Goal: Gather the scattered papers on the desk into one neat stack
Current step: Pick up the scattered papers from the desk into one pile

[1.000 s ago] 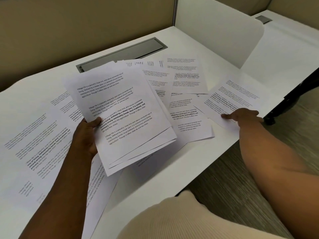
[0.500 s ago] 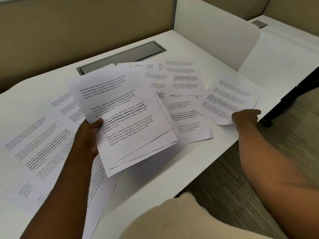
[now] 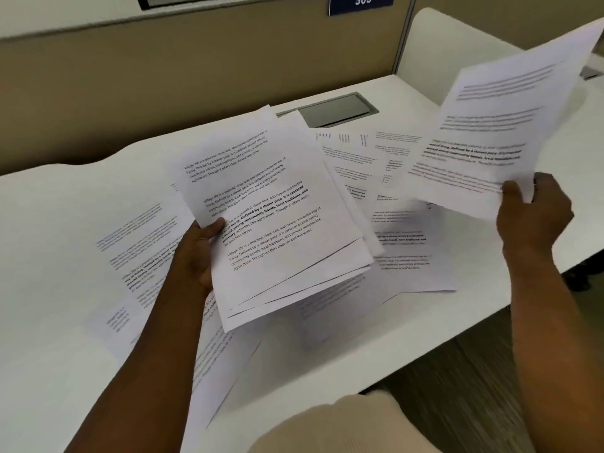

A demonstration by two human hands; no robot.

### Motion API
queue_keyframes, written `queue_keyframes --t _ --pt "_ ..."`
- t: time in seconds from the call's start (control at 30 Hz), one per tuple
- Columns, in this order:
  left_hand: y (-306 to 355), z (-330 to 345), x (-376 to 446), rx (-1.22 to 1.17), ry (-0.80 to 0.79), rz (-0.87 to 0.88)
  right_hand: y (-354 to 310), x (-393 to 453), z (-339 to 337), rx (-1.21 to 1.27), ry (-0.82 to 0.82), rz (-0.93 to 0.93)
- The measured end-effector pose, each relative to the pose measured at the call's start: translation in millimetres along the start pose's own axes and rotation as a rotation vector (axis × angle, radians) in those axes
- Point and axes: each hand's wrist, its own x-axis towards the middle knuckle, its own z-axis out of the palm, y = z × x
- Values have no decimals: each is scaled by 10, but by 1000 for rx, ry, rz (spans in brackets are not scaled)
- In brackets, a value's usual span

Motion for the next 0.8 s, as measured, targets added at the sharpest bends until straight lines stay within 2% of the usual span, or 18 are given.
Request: queue_keyframes --t 0.17,0.3,0.4,0.53,0.7,0.8 --pt "105 -44 -49 -53 9 40 -308 -289 321 367 -368 97" --pt "162 -16 -113 -37 -12 48 -531 -640 584 540 -722 185" --pt "190 -89 -132 13 42 54 -740 -868 728 625 -952 298" --pt "199 -219 -164 151 153 143 -921 -1075 814 675 -1144 371" --pt "132 -390 -204 221 158 182 -1026 -1273 939 651 -1352 396" --pt "88 -444 -193 300 210 219 -1120 -1385 1033 628 -1348 549"
